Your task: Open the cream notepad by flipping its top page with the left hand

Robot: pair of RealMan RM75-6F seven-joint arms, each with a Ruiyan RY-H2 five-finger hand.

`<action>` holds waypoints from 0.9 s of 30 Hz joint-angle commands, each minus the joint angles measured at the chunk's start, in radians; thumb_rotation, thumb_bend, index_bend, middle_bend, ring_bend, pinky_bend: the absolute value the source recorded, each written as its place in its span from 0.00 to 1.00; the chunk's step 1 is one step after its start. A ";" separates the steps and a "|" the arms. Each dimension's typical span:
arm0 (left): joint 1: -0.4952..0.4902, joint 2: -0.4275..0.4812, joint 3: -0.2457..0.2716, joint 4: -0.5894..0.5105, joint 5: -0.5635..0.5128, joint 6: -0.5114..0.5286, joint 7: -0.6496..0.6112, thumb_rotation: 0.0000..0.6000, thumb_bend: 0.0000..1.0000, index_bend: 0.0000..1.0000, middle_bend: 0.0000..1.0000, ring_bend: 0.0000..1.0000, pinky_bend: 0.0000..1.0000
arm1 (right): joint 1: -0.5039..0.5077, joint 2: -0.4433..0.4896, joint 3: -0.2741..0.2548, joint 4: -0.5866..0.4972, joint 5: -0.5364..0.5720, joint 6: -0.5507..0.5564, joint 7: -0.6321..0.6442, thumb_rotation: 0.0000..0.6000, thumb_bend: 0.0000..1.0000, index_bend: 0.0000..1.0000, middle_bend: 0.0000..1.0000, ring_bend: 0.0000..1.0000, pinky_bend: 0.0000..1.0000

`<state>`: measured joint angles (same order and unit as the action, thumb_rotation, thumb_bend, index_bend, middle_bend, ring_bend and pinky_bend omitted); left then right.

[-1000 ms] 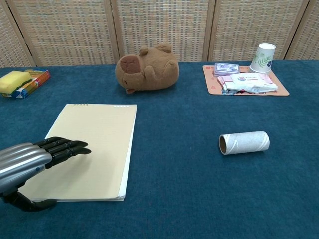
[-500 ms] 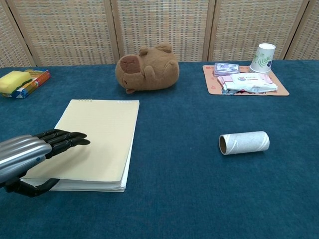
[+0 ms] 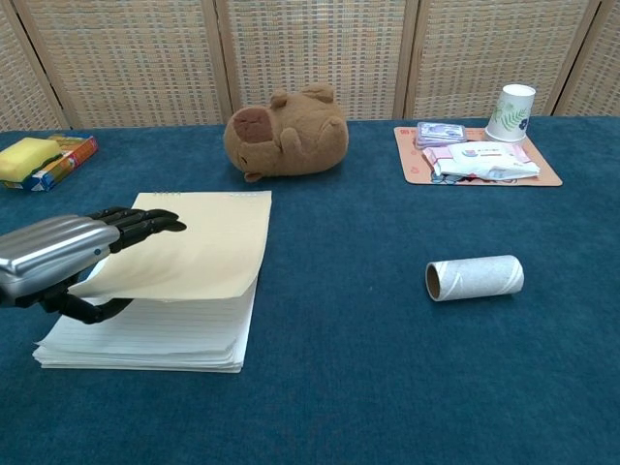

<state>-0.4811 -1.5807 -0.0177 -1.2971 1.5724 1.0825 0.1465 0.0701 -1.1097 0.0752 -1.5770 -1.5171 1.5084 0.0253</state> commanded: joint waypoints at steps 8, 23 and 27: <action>-0.029 0.033 -0.001 -0.036 -0.049 -0.065 0.021 1.00 0.52 0.00 0.00 0.00 0.00 | 0.003 -0.001 0.001 0.002 0.007 -0.008 0.001 1.00 0.00 0.00 0.00 0.00 0.00; -0.002 -0.011 0.081 0.086 0.115 0.113 -0.111 1.00 0.58 0.74 0.63 0.53 0.44 | 0.003 0.000 -0.001 0.001 0.005 -0.009 0.006 1.00 0.00 0.00 0.00 0.00 0.00; 0.016 0.011 0.140 0.109 0.199 0.192 -0.160 1.00 0.58 0.74 0.63 0.54 0.44 | 0.002 -0.001 -0.002 -0.001 0.004 -0.008 0.005 1.00 0.00 0.00 0.00 0.00 0.00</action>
<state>-0.4765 -1.5798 0.0953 -1.2031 1.7409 1.2449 0.0111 0.0725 -1.1107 0.0736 -1.5775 -1.5129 1.5005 0.0303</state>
